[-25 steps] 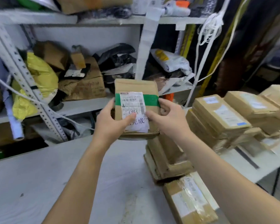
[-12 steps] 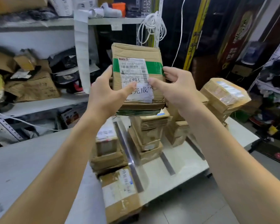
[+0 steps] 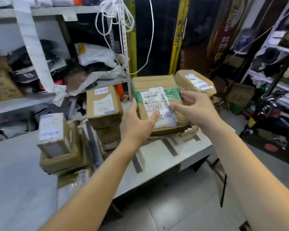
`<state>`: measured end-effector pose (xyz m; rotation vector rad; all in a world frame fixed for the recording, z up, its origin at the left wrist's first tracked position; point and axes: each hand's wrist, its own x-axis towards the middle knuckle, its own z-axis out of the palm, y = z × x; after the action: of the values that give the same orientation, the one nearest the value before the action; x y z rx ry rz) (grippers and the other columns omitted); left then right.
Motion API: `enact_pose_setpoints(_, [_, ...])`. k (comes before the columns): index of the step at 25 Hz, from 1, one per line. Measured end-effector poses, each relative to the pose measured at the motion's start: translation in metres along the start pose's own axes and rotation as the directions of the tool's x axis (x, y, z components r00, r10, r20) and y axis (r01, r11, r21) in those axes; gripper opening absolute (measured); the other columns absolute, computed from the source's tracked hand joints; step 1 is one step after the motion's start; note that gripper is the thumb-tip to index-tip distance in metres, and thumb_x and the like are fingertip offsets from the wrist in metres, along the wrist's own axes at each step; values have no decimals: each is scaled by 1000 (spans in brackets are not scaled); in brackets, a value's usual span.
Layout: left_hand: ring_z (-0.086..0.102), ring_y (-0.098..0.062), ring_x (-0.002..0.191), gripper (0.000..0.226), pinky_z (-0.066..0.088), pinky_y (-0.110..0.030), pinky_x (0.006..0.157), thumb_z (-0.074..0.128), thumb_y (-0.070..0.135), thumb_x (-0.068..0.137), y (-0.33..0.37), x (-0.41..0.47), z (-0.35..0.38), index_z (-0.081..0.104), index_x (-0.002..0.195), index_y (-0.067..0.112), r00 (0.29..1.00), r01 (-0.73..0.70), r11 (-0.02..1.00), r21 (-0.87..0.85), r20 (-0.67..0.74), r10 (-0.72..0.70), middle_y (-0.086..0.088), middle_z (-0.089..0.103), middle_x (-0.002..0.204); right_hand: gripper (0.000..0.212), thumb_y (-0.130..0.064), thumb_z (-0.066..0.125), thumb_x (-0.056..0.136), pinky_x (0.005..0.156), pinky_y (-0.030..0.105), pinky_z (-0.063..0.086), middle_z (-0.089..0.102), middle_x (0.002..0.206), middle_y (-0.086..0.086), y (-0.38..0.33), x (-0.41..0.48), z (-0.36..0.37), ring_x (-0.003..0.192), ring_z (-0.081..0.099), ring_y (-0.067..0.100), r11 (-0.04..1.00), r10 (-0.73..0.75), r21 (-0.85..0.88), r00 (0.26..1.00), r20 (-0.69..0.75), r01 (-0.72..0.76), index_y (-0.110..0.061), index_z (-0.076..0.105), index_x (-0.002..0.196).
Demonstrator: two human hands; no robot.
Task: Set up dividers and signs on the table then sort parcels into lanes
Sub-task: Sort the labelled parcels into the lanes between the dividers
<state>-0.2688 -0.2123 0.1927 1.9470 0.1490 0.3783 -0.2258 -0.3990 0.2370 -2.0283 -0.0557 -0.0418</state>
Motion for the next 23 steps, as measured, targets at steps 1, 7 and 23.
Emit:
enact_pose_setpoints(1, [64,-6,114,76,56,-42,97,63,69,69,-8,-4,17,51,139,41,1000,16,1000,10,10,-16,18,68,126,80,-35,90,74,106,36,49,62,141,0,13,-1,-7,128,56,8,999,37,-5,999,1,-37,-19,56,145])
enact_pose_setpoints(7, [64,-8,110,80,57,-40,95,61,72,68,-66,-32,87,48,142,43,985,161,985,58,47,-164,15,68,123,76,-30,87,78,100,26,45,62,141,0,94,-3,-10,128,56,7,982,166,-97,986,23,-163,-19,55,146])
enact_pose_setpoints(23, [56,-16,128,64,49,-31,100,69,16,95,-163,-55,189,39,149,30,784,621,783,-33,13,-621,5,59,142,72,-18,75,90,104,37,48,57,145,1,261,44,46,131,54,22,948,300,-240,841,450,-209,-17,40,153])
